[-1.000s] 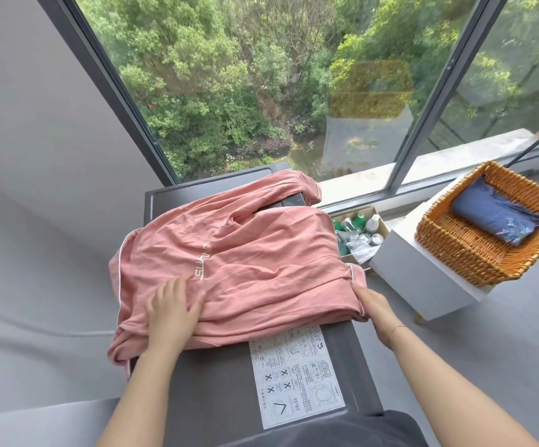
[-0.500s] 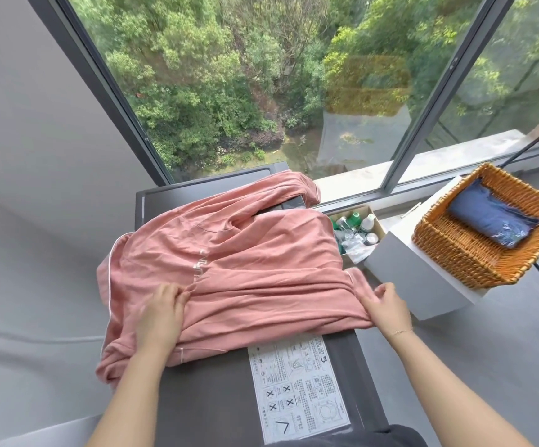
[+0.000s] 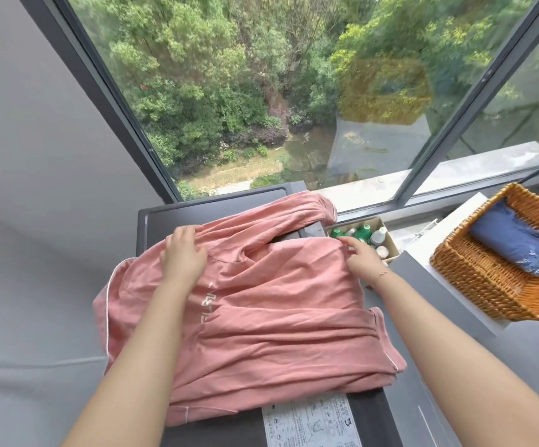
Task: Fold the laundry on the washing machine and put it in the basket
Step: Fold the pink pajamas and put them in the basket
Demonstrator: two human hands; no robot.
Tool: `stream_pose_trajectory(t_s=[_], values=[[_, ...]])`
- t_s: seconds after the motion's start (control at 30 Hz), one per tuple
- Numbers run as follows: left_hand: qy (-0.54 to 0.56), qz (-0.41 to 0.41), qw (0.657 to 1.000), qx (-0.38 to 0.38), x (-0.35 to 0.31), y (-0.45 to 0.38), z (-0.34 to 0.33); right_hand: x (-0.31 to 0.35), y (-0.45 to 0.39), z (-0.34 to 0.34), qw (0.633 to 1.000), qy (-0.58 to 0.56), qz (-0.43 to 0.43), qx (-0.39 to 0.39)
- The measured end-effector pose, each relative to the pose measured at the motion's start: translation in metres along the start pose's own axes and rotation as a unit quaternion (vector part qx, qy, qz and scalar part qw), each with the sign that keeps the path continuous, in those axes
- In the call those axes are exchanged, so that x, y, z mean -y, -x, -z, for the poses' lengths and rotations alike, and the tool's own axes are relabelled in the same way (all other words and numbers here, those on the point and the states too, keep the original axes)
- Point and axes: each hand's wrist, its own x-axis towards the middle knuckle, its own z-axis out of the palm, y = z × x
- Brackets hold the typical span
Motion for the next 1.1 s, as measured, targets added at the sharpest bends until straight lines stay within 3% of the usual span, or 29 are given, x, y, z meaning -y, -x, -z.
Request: stream_pose_trajectory(t_s=[0.17, 0.3, 0.4, 0.47, 0.63, 0.83, 0.93, 1.0, 1.1], values=[[-0.016, 0.04, 0.999, 0.029, 0.011, -0.033, -0.011, -0.012, -0.017, -0.001, 0.998, 0.032, 0.025, -0.049], [0.082, -0.023, 0.993, -0.081, 0.022, -0.031, -0.012, -0.024, -0.018, 0.007, 0.993, -0.025, 0.058, -0.099], [0.244, 0.064, 0.948, -0.191, 0.031, -0.039, 0.017, -0.046, -0.021, 0.02, 0.987, -0.037, 0.035, -0.154], [0.276, 0.089, 0.932, -0.217, 0.037, -0.048, 0.035, -0.054, -0.022, 0.024, 0.986, -0.024, 0.02, -0.165], [0.306, 0.076, 0.947, -0.067, 0.036, -0.054, 0.033, -0.039, -0.021, 0.014, 0.981, -0.05, 0.041, -0.181], [0.425, 0.019, 0.9, -0.095, 0.017, -0.01, 0.061, -0.037, 0.014, 0.022, 0.943, 0.017, 0.143, -0.299], [0.399, -0.01, 0.912, -0.091, 0.028, 0.039, 0.071, -0.057, 0.051, 0.01, 0.916, 0.031, 0.172, -0.361], [0.384, 0.008, 0.922, -0.05, 0.042, 0.075, 0.065, -0.079, 0.069, -0.004, 0.928, 0.062, 0.15, -0.336], [0.324, 0.074, 0.943, 0.005, 0.066, 0.112, 0.044, -0.099, 0.075, -0.017, 0.966, 0.135, 0.038, -0.219]])
